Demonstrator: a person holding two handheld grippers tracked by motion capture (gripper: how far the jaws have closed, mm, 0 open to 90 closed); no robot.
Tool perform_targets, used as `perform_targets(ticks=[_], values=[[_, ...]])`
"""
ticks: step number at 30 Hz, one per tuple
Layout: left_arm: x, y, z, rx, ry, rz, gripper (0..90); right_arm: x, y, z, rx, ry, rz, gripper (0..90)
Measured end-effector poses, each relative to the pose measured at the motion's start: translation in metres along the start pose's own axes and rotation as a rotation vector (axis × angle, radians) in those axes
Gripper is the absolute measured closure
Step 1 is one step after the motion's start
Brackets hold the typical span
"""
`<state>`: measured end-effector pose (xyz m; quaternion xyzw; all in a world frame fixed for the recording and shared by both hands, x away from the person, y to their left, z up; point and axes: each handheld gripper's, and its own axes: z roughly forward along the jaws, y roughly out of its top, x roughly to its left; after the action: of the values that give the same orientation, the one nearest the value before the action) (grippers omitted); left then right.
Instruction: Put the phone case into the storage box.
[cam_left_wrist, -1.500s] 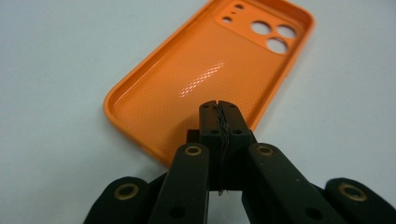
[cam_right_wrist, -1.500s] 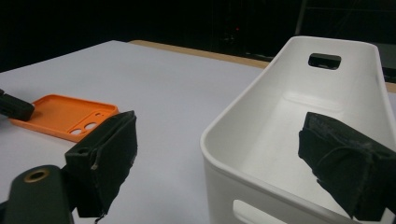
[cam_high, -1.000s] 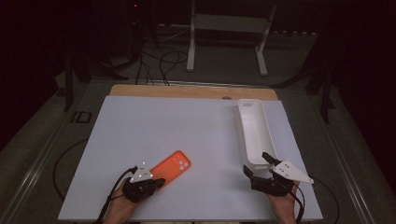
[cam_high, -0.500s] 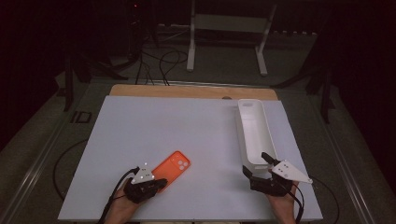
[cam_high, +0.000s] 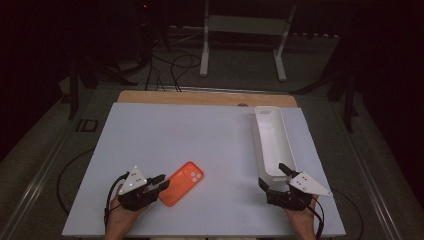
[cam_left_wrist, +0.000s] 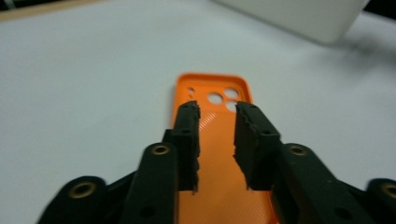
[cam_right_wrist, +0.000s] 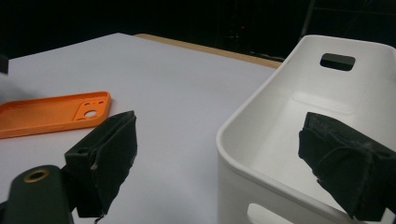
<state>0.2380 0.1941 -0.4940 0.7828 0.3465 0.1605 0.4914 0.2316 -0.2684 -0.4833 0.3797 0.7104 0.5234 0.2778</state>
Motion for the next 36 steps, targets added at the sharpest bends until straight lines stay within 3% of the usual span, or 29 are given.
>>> perform_targets(ticks=[8, 11, 14, 21, 30, 36], values=[[0.016, 0.003, -0.030, -0.095, 0.094, -0.012, 51.2, 0.001, -0.001, 0.002, -0.003, 0.013, -0.020, 11.5], [0.022, 0.001, -0.041, -0.114, 0.121, -0.023, 37.8, 0.001, -0.001, 0.002, -0.002, 0.018, -0.022, 11.5], [0.027, -0.001, -0.050, -0.113, 0.150, -0.030, 23.2, 0.001, -0.001, 0.002, -0.006, 0.020, -0.026, 11.5], [0.032, -0.002, -0.058, -0.084, 0.197, -0.033, 4.0, -0.002, -0.001, 0.001, -0.011, 0.016, -0.023, 11.1], [0.030, 0.003, -0.054, -0.041, 0.186, -0.043, 0.2, -0.002, -0.001, 0.002, -0.008, 0.023, -0.027, 11.1], [0.028, 0.005, -0.051, -0.012, 0.206, -0.049, 0.1, -0.002, -0.001, 0.003, -0.006, 0.021, -0.027, 11.2]])
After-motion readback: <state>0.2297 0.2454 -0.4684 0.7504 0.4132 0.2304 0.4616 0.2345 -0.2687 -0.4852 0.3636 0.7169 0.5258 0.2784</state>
